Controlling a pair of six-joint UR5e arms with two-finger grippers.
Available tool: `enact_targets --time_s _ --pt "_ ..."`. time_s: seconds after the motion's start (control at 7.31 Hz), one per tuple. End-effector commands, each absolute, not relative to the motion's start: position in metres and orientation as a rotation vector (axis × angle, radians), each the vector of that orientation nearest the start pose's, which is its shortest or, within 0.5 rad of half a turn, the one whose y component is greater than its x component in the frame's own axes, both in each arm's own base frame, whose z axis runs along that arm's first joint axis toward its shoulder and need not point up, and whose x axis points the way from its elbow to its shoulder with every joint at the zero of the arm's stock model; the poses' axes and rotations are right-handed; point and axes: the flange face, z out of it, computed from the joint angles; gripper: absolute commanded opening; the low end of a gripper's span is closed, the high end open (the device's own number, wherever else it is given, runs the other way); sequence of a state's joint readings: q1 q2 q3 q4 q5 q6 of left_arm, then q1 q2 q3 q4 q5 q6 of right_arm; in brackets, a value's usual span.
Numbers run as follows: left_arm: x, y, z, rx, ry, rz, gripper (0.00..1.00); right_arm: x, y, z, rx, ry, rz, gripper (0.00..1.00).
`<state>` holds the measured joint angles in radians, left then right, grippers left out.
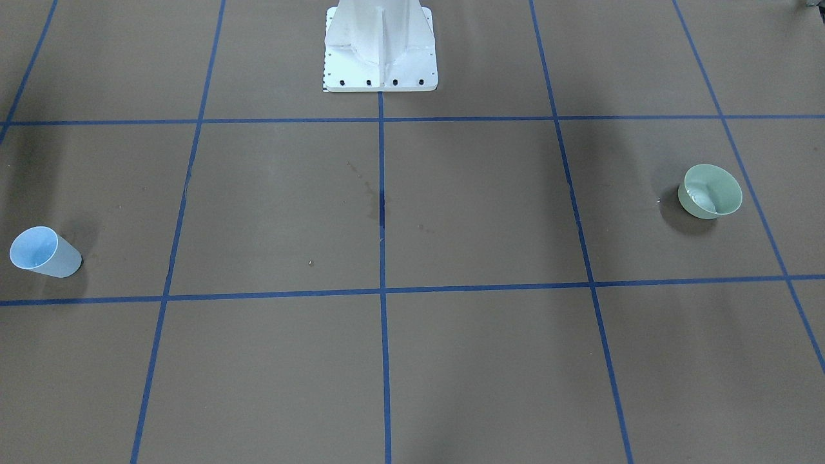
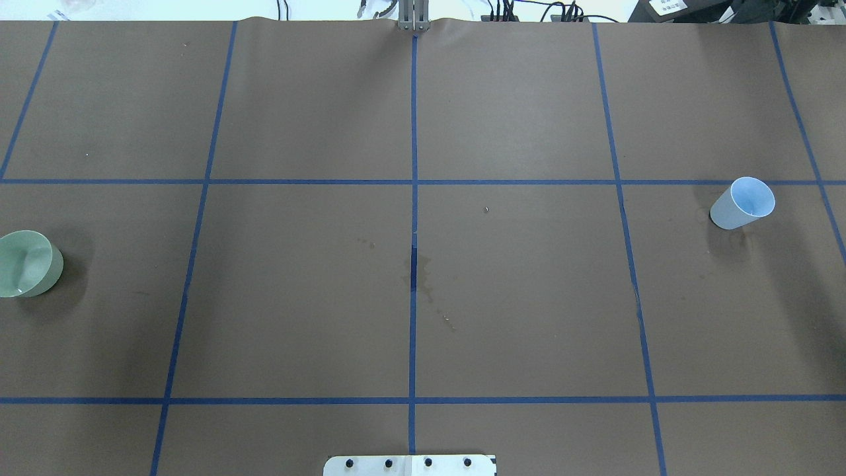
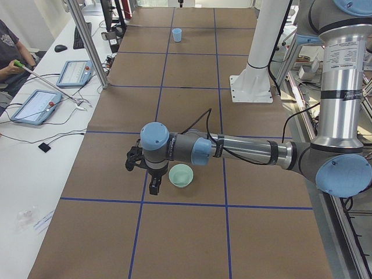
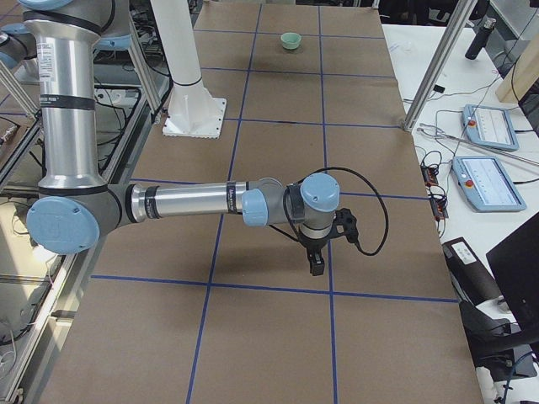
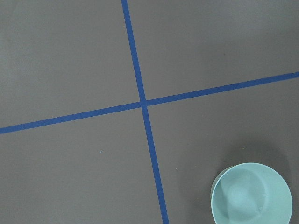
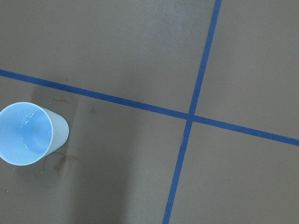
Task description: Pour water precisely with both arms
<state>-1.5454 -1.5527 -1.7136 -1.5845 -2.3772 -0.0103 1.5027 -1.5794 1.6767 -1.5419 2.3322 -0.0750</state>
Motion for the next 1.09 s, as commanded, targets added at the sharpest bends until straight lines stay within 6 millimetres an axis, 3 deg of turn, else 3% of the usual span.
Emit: enact_targets --time_s 0.0,0.68,0.82,0.96 --pt "-0.049 -0.489 0.596 0.094 0.801 0.052 1.0 0.026 -0.499 0.616 0.102 -0.763 -0.184 0.99" --pt "-0.049 -0.48 0.602 0.085 0.81 0.048 1.0 0.016 -0.5 0.615 0.106 -0.75 -0.213 0.99" --pt "-0.043 -0.477 0.603 0.106 0.806 0.07 1.0 0.014 -0.499 0.615 0.108 -0.761 -0.216 0.99" --pt "-0.023 -0.47 0.614 0.063 0.806 0.069 1.0 0.015 -0.498 0.616 0.108 -0.761 -0.217 0.99"
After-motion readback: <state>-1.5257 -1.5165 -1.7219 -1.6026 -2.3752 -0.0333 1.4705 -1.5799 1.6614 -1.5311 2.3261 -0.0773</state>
